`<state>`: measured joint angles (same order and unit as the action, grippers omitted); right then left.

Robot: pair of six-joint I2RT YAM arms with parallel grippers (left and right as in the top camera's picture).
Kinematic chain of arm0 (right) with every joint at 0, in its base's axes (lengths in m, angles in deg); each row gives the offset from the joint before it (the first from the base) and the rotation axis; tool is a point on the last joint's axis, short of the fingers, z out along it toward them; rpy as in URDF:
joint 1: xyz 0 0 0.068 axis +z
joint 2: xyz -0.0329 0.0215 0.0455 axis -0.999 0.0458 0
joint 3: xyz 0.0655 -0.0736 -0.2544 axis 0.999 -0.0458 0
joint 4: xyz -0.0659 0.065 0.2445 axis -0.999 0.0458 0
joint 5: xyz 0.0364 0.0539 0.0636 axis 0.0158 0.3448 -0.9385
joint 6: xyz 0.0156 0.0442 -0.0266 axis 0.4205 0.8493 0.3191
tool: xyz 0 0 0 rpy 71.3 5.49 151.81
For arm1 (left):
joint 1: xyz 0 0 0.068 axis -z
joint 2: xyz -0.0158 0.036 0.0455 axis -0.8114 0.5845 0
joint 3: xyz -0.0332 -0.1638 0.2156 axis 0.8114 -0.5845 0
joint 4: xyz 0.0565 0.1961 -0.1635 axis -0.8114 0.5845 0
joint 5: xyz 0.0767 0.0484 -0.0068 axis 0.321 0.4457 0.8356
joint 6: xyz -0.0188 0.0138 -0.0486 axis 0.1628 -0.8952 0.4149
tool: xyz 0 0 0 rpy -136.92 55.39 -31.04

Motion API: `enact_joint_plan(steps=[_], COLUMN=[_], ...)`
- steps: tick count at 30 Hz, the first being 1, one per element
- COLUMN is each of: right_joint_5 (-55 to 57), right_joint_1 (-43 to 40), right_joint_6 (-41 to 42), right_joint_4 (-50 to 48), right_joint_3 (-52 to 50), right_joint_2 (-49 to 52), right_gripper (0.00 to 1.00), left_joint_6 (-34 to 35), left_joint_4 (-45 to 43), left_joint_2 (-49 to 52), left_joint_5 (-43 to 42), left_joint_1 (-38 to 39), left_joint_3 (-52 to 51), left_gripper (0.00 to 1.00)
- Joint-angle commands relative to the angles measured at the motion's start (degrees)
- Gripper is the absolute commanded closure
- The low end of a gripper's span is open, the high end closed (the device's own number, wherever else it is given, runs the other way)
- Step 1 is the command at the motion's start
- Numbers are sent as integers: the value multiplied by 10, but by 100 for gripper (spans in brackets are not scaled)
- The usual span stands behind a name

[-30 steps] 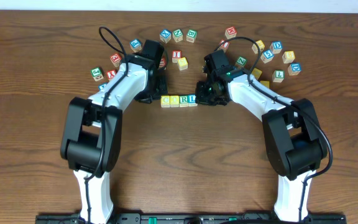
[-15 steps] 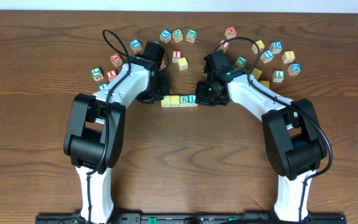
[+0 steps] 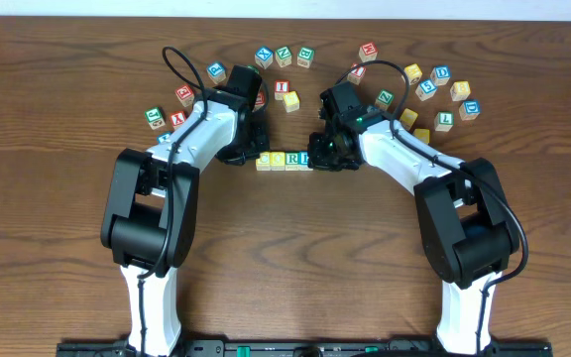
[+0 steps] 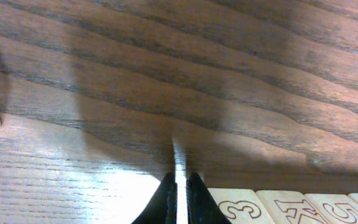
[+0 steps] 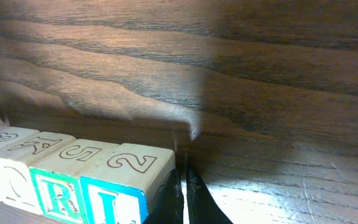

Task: Spell out CORL
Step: 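Squeeze the row together between the left and right grippers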

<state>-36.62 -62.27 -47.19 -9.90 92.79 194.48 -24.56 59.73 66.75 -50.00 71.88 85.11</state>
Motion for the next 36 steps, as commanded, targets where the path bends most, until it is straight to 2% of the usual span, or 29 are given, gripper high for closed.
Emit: enact_joint_plan(steps=[1,26,36], right_joint_5=[-12,6,49], right_joint_1=[8,0,-4], right_joint_6=[-8,-4,-4], right_joint_4=[-1,3,17], right_joint_3=[2,2,2], right_joint_2=[8,5,-5], right_gripper=[99,99,99], left_joint_6=[0,1,1], left_joint_4=[-3,-22,-21], left_joint_2=[3,3,3], left_joint_5=[-10,-10,-10], left_joint_1=[2,49,49], left_joint_3=[-5,-5,-5], left_gripper=[92,92,92])
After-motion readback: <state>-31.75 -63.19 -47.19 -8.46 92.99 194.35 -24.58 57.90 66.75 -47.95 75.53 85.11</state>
